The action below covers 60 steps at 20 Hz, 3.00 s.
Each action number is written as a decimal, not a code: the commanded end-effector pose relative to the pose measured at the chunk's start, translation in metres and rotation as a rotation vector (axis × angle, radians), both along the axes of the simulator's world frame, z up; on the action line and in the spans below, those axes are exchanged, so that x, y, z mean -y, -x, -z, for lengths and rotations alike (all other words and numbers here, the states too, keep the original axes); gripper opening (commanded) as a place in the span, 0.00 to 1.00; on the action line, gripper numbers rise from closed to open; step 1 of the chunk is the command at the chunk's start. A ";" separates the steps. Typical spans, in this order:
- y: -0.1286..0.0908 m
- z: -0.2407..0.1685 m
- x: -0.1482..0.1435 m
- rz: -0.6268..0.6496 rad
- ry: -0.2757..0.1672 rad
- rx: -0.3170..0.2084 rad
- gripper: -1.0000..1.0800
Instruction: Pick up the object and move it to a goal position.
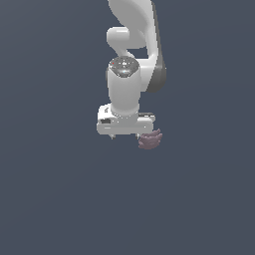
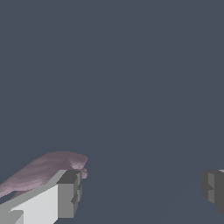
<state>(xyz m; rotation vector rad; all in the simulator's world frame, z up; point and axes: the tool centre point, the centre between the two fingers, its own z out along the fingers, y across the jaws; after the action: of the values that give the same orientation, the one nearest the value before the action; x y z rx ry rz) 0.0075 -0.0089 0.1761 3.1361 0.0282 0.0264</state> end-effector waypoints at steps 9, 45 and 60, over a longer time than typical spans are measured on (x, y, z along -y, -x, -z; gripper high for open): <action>0.012 0.015 0.023 -0.004 0.021 -0.050 0.96; 0.022 0.024 -0.035 0.515 0.013 -0.031 0.96; 0.032 0.030 -0.070 0.854 0.004 -0.021 0.96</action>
<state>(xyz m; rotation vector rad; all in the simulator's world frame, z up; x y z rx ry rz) -0.0233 0.0576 0.1471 2.8785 -1.2172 -0.0130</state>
